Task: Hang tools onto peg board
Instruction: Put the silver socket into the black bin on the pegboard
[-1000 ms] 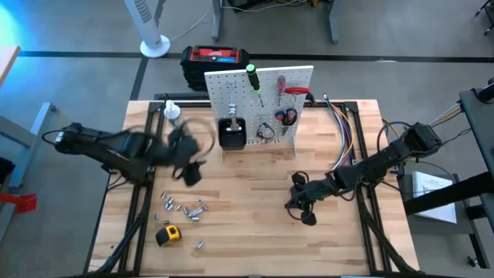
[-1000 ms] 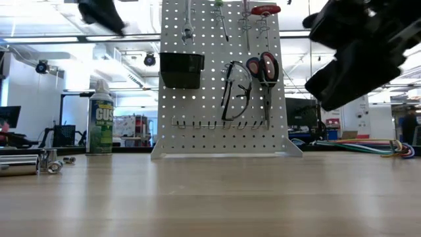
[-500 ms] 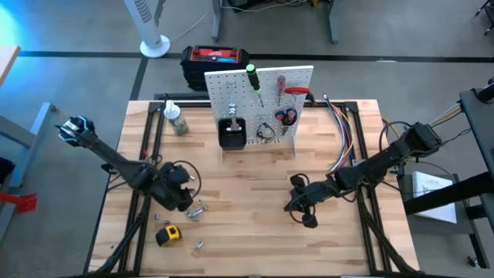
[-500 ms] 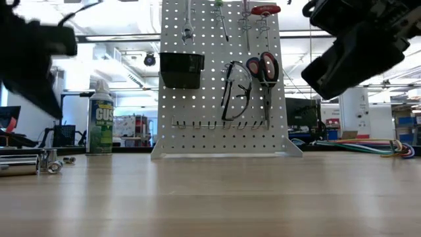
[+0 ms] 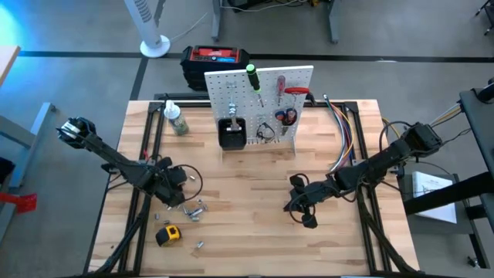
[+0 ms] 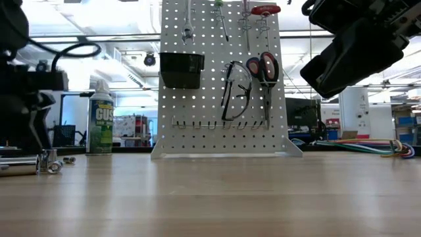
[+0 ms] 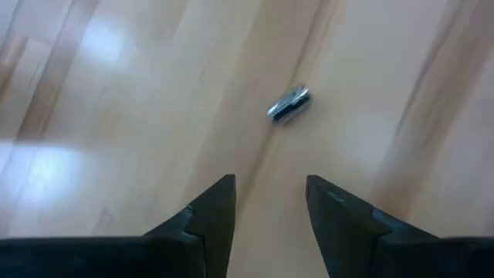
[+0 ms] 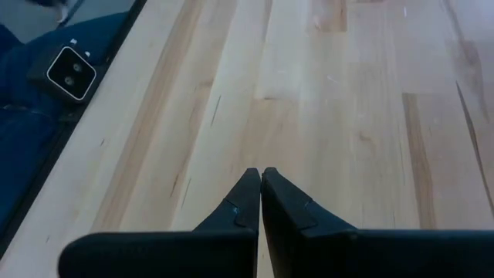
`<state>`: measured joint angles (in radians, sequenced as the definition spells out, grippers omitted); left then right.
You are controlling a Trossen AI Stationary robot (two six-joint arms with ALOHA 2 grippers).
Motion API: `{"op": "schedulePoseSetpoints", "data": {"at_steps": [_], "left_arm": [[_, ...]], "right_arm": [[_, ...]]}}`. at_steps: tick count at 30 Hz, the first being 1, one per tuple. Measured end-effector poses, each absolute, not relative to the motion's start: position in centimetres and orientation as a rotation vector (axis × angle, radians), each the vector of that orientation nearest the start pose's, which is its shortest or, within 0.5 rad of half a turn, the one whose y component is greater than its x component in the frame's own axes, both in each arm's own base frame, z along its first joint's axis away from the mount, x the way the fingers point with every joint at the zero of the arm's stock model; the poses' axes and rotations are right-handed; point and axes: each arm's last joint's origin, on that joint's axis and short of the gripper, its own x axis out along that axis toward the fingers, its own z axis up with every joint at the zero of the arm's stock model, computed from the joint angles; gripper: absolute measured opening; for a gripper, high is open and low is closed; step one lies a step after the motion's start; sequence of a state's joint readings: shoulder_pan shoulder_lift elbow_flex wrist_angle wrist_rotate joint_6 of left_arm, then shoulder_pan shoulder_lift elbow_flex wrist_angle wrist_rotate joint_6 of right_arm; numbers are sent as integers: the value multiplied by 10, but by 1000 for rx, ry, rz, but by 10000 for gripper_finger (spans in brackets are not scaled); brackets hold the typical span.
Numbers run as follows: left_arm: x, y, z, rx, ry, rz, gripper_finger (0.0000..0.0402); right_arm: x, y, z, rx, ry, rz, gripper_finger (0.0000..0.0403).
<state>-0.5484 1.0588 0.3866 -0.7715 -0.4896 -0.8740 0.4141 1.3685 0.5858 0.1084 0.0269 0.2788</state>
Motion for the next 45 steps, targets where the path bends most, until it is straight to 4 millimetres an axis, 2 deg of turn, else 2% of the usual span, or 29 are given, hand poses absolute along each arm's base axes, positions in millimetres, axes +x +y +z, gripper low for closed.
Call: {"op": "schedulePoseSetpoints", "data": {"at_steps": [6, 11, 16, 25, 33, 45], "left_arm": [[126, -58, 135, 95, 1060, 396, 148], [131, -60, 135, 95, 1000, 387, 148], [129, -58, 130, 118, 1015, 395, 147], [122, -54, 108, 82, 951, 390, 147], [126, -56, 110, 107, 929, 372, 147], [132, -59, 101, 95, 941, 382, 114]], "right_arm": [[237, 103, 172, 117, 707, 277, 0], [240, 105, 176, 110, 690, 284, 0], [240, 105, 177, 106, 689, 285, 0], [240, 104, 176, 94, 693, 288, 0], [240, 104, 176, 90, 692, 289, 0], [238, 104, 175, 88, 712, 285, 0]]}}
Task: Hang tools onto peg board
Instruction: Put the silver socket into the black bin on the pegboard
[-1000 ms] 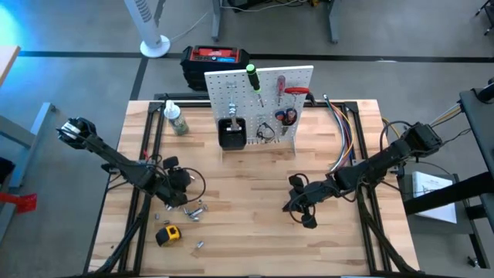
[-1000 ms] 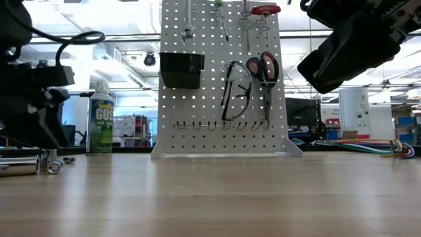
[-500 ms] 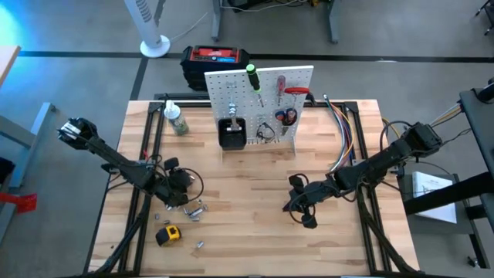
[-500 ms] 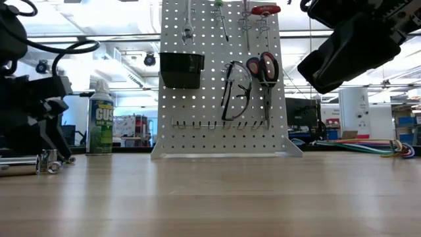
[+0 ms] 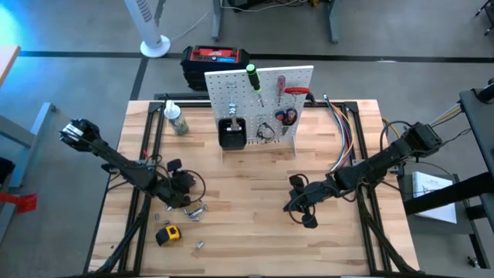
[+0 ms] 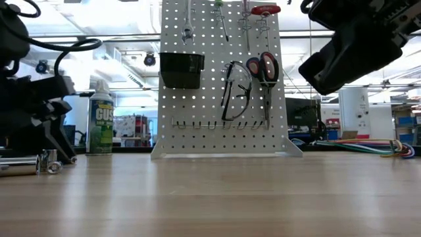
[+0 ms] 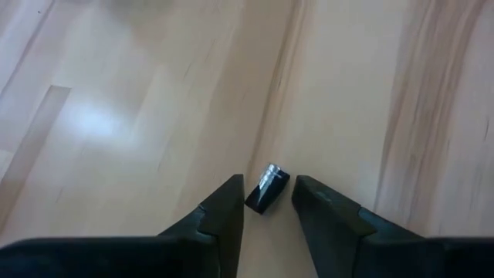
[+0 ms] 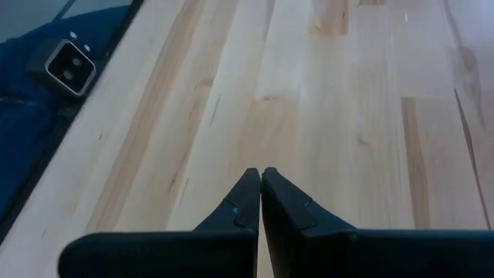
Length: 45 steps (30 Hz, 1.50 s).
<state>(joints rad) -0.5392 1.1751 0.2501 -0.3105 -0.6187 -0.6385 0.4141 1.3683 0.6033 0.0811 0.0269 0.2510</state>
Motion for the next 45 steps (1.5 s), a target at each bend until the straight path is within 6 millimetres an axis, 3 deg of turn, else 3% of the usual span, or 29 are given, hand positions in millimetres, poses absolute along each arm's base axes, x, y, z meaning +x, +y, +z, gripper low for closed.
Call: {"op": "schedulePoseSetpoints", "data": {"at_steps": [22, 27, 29, 33, 45], "left_arm": [[138, -64, 94, -118, 906, 442, 111], [140, -65, 95, -155, 900, 440, 53], [142, -67, 98, -153, 897, 437, 24], [150, -71, 106, -158, 894, 420, 24], [184, -79, 148, -117, 810, 373, 22]], "right_arm": [[237, 103, 173, 119, 737, 267, 0], [236, 101, 172, 65, 735, 199, 0], [234, 97, 171, 28, 748, 97, 0], [228, 90, 173, 14, 755, -49, 0], [214, 84, 208, 64, 612, -28, 0]]}}
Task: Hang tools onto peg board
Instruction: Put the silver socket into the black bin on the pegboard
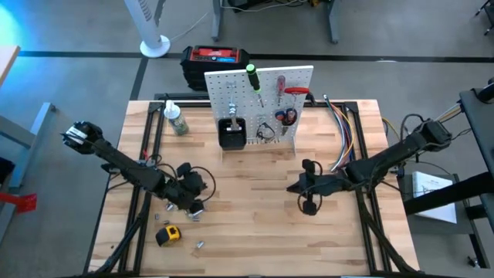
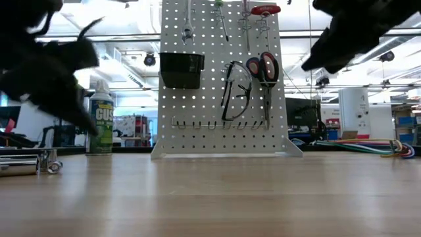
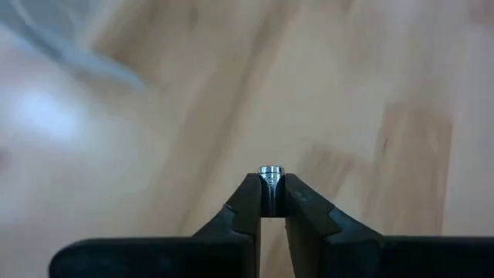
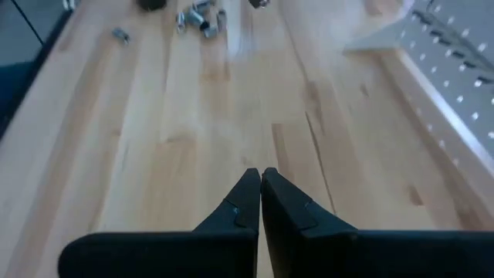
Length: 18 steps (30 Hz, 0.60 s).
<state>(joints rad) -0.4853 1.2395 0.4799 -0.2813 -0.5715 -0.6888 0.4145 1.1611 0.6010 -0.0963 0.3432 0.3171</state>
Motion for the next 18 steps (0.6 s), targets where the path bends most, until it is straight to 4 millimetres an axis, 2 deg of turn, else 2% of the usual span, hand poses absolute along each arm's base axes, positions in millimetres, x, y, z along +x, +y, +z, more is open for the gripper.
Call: {"op": "schedulePoseSetpoints", "data": {"at_steps": [7, 13, 18], "left_arm": [[197, -80, 199, 18, 595, 411, 22], [191, -72, 245, 54, 440, 399, 22], [183, -66, 288, 80, 255, 364, 22]], "right_arm": [[209, 82, 217, 45, 552, -103, 0], [206, 81, 216, 27, 554, -140, 0], [203, 77, 213, 8, 535, -242, 0]]}}
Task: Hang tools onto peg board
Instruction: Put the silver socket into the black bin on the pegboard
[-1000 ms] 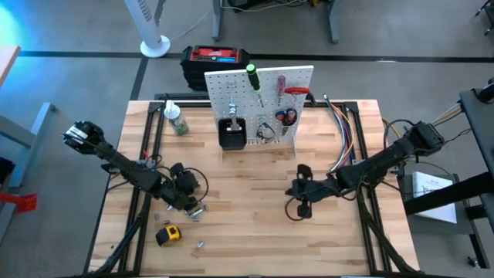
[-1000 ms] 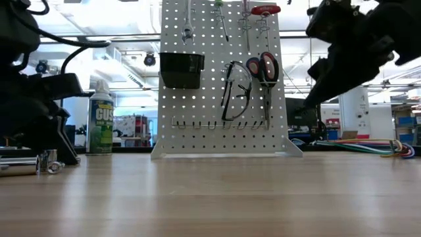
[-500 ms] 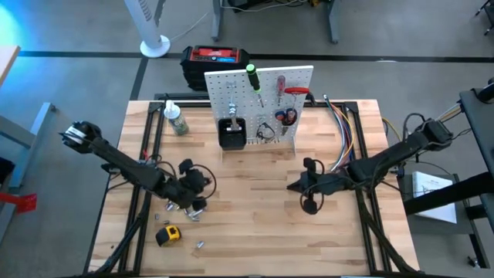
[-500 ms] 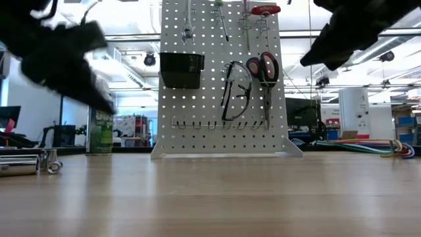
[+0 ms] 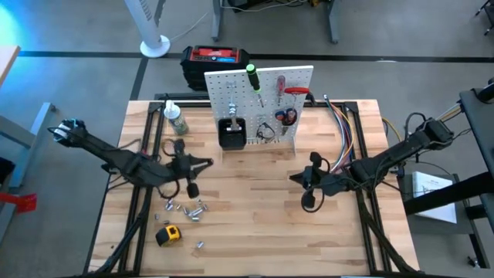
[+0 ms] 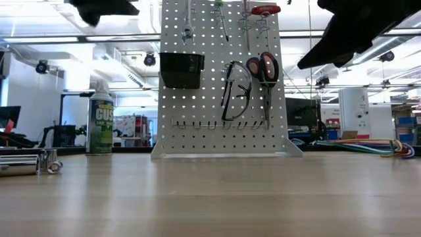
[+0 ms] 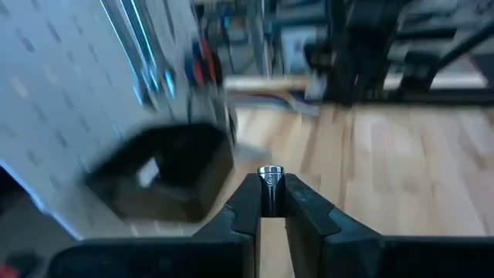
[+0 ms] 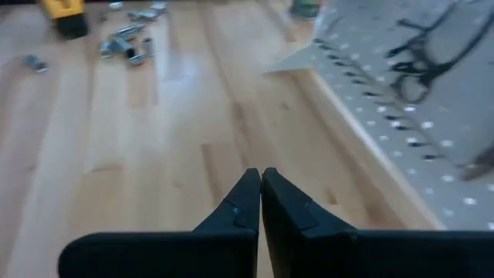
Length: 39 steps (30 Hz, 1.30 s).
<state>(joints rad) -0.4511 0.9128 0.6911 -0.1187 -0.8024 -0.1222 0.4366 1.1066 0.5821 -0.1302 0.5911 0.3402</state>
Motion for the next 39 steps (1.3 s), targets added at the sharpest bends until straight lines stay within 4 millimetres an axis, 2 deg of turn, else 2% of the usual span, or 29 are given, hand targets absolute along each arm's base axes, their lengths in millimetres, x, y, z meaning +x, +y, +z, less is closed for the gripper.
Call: {"op": "schedulePoseSetpoints", "data": {"at_steps": [6, 10, 14, 18, 22, 25, 34, 36, 39], "left_arm": [[181, -50, 325, 169, 155, 408, 22], [190, -29, 337, 150, 137, 361, 22], [204, -3, 337, 117, 158, 354, 22], [216, 18, 327, 88, 221, 370, 22], [224, 32, 320, 26, 253, 371, 26], [226, 35, 316, 2, 287, 384, 63], [232, 39, 312, -42, 395, 409, 237], [230, 38, 315, -57, 439, 409, 261], [220, 28, 318, -114, 565, 393, 277]], "right_arm": [[199, 75, 203, -10, 550, -266, 0], [199, 74, 192, -30, 591, -265, 0], [197, 73, 179, -35, 635, -280, 0], [193, 71, 166, 8, 666, -312, 0], [187, 69, 155, 46, 689, -339, 0], [185, 68, 151, 65, 695, -349, 0], [198, 74, 156, 84, 559, -292, 0], [201, 75, 156, 90, 537, -284, 0], [204, 76, 154, 90, 534, -283, 0]]}}
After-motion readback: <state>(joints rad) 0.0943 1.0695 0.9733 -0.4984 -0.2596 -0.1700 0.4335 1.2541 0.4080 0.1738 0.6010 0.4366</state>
